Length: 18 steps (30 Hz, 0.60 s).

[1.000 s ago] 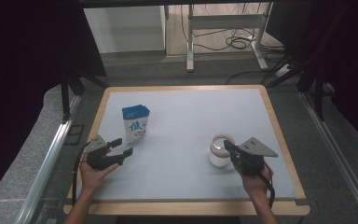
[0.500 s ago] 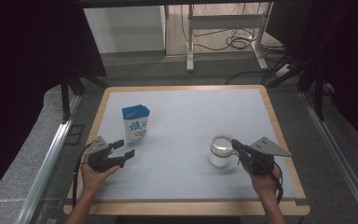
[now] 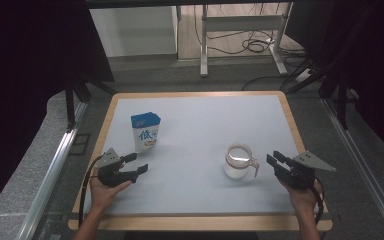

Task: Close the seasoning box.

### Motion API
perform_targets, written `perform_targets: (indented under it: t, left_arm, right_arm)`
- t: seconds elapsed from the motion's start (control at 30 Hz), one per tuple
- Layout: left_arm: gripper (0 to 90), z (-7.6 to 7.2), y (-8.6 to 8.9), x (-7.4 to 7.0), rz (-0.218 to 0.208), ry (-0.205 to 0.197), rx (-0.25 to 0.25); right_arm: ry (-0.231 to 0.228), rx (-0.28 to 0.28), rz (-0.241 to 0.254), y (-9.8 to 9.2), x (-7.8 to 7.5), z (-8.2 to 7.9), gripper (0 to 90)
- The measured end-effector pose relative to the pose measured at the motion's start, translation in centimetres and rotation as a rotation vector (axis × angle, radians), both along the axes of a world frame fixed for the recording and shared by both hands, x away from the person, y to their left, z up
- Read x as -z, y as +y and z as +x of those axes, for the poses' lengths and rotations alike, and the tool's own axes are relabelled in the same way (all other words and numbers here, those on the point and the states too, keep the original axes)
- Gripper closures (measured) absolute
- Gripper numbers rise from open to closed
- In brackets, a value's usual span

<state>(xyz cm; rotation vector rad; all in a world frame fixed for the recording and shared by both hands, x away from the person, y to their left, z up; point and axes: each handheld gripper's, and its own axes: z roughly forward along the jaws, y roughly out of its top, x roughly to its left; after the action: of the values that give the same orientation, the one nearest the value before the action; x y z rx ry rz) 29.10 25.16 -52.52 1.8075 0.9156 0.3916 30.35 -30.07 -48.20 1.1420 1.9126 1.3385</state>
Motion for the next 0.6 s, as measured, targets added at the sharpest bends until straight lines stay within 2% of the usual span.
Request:
perform_targets:
  t: [0.1,0.27,0.33,0.37,0.6]
  left_arm:
    - [30.8,-0.1,-0.2,0.1,0.002,0.009,0.003]
    - [30.7,-0.1,-0.4,0.3,0.006,0.025,0.006]
    - [30.7,-0.2,-0.6,0.4,0.01,0.029,0.007]
    - [30.7,-0.2,-0.6,0.4,0.01,0.031,0.008]
    - [30.7,-0.4,-0.8,0.4,0.018,0.034,0.013]
  right_arm:
    - [0.042,0.017,-0.006,-0.8,1.1,0.3,56.5]
    - [0.074,0.039,-0.022,-1.6,2.8,0.4,46.5]
    - [0.094,0.035,-0.048,-1.6,3.3,0.6,43.4]
    - [0.101,0.041,-0.061,-1.7,3.5,0.6,42.7]
    - [0.125,0.049,-0.047,-1.9,4.0,0.9,40.7]
